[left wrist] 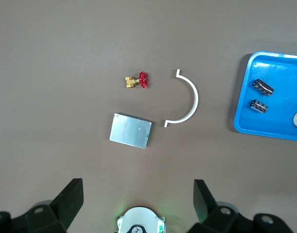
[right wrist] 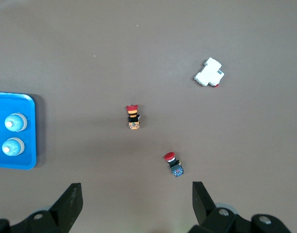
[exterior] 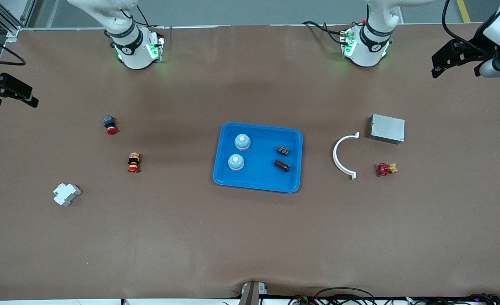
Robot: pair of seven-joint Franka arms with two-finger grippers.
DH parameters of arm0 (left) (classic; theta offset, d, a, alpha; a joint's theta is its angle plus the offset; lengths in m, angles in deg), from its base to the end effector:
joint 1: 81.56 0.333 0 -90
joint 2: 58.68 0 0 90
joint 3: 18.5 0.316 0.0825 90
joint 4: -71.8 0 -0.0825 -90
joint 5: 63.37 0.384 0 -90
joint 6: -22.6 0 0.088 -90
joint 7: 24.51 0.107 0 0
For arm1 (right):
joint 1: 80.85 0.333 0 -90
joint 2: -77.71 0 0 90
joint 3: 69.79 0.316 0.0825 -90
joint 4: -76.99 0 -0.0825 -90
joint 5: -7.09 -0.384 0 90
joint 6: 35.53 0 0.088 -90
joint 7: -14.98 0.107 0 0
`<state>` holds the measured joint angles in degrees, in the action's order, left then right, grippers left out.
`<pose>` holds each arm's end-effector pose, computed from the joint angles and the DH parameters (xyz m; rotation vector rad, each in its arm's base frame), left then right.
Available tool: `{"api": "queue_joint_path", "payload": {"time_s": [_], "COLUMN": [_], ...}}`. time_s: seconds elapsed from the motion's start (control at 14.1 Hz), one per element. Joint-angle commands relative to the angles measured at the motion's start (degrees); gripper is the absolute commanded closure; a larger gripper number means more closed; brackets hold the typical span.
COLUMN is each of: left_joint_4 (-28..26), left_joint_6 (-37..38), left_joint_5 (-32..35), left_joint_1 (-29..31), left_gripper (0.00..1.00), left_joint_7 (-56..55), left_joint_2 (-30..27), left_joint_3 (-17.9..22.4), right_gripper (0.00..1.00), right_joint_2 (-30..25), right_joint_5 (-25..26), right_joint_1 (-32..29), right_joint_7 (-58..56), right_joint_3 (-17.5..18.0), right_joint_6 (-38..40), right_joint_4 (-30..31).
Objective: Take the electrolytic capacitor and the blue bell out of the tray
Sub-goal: 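Reach the left gripper toward the black capacitors in the blue tray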
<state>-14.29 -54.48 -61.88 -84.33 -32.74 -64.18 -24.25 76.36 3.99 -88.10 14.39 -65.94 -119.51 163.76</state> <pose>0.4931 -0.0738 0.6873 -3.0967 -0.0011 0.0867 0.5360 -0.0251 0.6547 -3.0875 0.0681 0.0361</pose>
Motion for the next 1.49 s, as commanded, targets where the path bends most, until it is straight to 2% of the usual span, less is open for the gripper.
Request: {"api": "queue_joint_path", "payload": {"time_s": [0.0, 0.28, 0.42, 0.57, 0.78, 0.99, 1.42], "left_joint_4": [1.02, 1.02, 0.67, -1.17, -4.86, -9.60, -17.34], "left_joint_6": [1.06, 1.06, 1.23, 0.71, -4.02, -8.68, -21.16], "left_joint_5": [-0.26, 0.27, 0.18, 0.00, -0.35, -0.87, -3.34], "left_joint_1": [0.22, 0.04, 0.57, 0.13, -0.13, -0.39, -0.48], "left_gripper": [0.00, 0.00, 0.00, 0.00, 0.00, 0.00, 0.00], "left_joint_7": [0.76, 0.49, 0.93, 0.58, -0.47, -6.68, -21.64], "left_joint_2": [-0.12, 0.32, 2.24, 2.86, 3.83, 4.44, 9.71], "left_joint_3": [-0.05, -0.05, -0.13, -0.13, -0.31, -2.41, -10.40], "right_gripper": [0.00, 0.00, 0.00, 0.00, 0.00, 0.00, 0.00], "right_joint_2": [-1.28, -1.28, -1.28, -1.28, -1.28, -1.20, -1.11], "right_joint_5": [0.46, 1.43, 1.43, 1.43, 1.34, 1.43, 1.61], "right_joint_1": [0.13, 0.83, 0.74, 0.74, 0.74, 0.74, 0.74], "right_joint_7": [-0.10, -0.89, -1.25, -1.16, -1.07, -1.25, -1.34], "right_joint_3": [0.28, 0.28, 0.20, 0.20, 0.20, 0.20, 0.20], "right_joint_6": [-0.40, -0.40, -0.40, -0.31, -0.40, -0.40, -0.14], "right_joint_4": [1.12, 1.12, 1.12, 1.12, 1.03, 0.59, 0.42]}}
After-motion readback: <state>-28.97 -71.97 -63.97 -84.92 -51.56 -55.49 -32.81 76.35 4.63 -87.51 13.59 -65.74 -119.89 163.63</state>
